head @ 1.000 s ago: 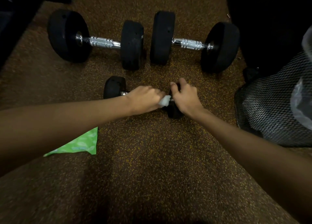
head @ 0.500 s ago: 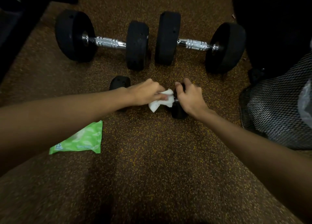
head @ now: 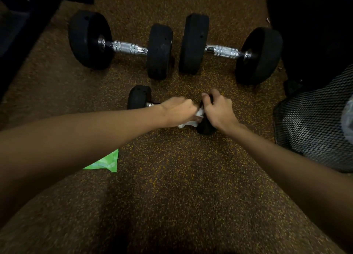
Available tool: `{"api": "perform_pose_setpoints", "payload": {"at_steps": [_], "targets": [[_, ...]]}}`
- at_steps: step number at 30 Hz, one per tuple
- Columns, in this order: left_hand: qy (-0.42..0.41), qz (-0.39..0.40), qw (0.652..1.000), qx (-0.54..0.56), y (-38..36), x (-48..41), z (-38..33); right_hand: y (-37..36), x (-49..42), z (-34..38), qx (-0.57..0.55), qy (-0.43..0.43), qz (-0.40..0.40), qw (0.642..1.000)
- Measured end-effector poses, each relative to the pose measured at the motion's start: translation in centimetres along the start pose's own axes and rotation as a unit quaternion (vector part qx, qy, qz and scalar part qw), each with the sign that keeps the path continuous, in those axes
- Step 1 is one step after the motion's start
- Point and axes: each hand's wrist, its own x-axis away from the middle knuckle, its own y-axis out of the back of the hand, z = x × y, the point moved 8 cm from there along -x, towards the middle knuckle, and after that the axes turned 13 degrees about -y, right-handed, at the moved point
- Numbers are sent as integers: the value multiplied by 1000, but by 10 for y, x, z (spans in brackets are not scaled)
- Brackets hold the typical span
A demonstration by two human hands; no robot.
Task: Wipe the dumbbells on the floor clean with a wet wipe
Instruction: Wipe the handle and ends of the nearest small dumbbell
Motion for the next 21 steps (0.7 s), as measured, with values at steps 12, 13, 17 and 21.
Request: {"api": "perform_pose_setpoints", "payload": {"at_steps": [12, 13, 17, 21], "targets": [[47, -27, 990, 131, 10, 27, 20, -1, 3, -1, 7, -11, -2, 1000], [49, -11, 995, 87, 12, 28, 19, -1, 3, -1, 7, -12, -1, 1000], [66, 15, 996, -52, 31, 32, 16, 0, 3, -2, 12, -24, 4, 1000], [102, -69, 992, -12, 62, 46, 28, 3, 7, 2, 14, -27, 21, 999]]}}
